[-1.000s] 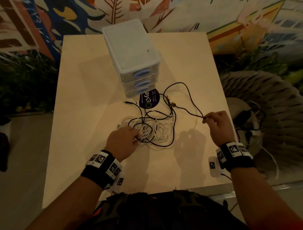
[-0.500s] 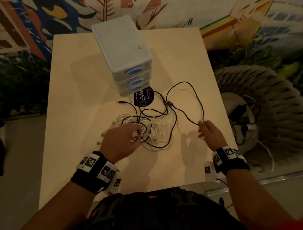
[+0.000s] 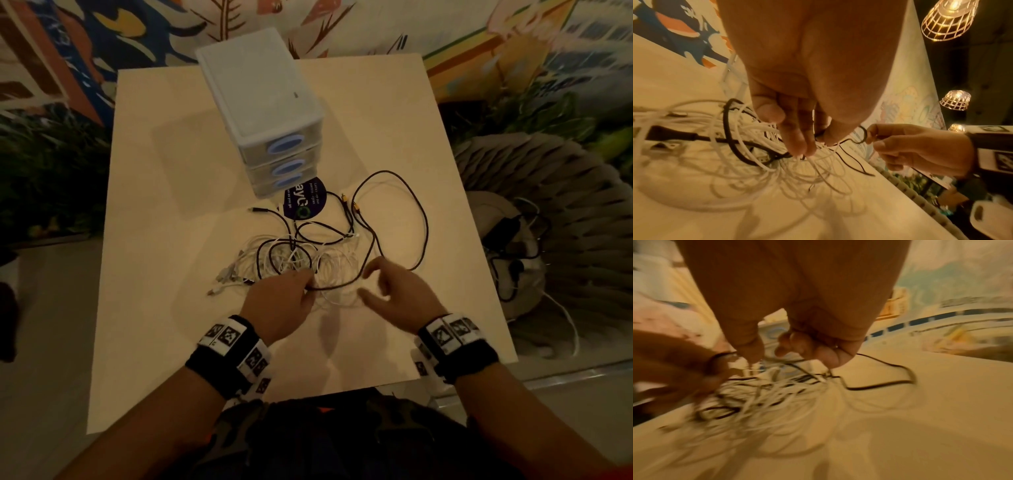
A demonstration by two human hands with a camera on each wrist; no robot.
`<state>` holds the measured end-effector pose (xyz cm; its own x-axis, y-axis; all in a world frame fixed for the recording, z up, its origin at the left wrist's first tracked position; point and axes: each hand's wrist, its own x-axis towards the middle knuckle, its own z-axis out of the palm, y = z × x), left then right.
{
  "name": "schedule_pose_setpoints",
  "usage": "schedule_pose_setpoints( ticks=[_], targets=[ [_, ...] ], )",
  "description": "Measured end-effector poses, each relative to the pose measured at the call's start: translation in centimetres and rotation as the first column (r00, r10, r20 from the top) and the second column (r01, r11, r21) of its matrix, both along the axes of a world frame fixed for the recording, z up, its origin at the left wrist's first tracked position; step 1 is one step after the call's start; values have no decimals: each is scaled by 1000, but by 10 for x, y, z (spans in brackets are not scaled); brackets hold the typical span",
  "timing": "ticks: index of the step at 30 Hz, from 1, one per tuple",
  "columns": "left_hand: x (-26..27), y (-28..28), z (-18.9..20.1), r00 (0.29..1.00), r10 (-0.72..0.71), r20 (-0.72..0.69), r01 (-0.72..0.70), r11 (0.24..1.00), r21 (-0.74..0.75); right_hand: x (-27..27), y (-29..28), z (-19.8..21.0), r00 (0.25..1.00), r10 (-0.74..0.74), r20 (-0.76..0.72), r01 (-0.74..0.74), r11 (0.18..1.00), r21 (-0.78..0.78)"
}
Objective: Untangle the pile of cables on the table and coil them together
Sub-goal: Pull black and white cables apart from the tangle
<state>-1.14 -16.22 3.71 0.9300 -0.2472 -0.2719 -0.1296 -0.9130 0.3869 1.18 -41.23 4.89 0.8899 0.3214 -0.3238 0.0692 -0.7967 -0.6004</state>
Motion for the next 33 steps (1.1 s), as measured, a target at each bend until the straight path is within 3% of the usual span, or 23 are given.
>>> schedule_pose_setpoints(
  ticks=[2, 6, 9, 11, 14, 17, 23, 30, 33],
  targets=[
    [1, 5, 6, 996, 79, 42, -77, 996, -51, -7, 26, 8, 991, 129, 28, -129, 992, 9],
    [-2, 15, 14, 993, 102, 56, -95, 988, -122, 2, 63, 16, 954, 68, 291, -91, 994, 66],
    [-3, 20, 12, 994, 84, 68, -73, 986, -147, 17, 74, 17, 884, 215, 414, -172, 975, -139],
    [-1, 23, 12, 986, 149, 70, -133, 972, -193, 29, 75, 20, 854, 334, 399, -254, 937, -239],
    [5, 29, 6, 968, 250, 34, -237, 947, -219, 47, 73, 28, 845, 424, 327, -396, 906, -153],
    [9, 39, -6, 971, 237, 38, -230, 964, -134, 62, 73, 40, 905, 335, 261, -347, 938, 0],
    [21, 38, -11, 954, 297, 30, -293, 951, -101, 75, 71, 51, 954, 214, 212, -241, 964, 111],
    [33, 42, -15, 938, 338, 82, -330, 939, -94, 69, 67, 55, 955, 232, 182, -254, 961, 110],
    [35, 47, -16, 930, 361, 72, -345, 923, -171, 59, 63, 50, 945, 328, 17, -328, 944, 17]
  ],
)
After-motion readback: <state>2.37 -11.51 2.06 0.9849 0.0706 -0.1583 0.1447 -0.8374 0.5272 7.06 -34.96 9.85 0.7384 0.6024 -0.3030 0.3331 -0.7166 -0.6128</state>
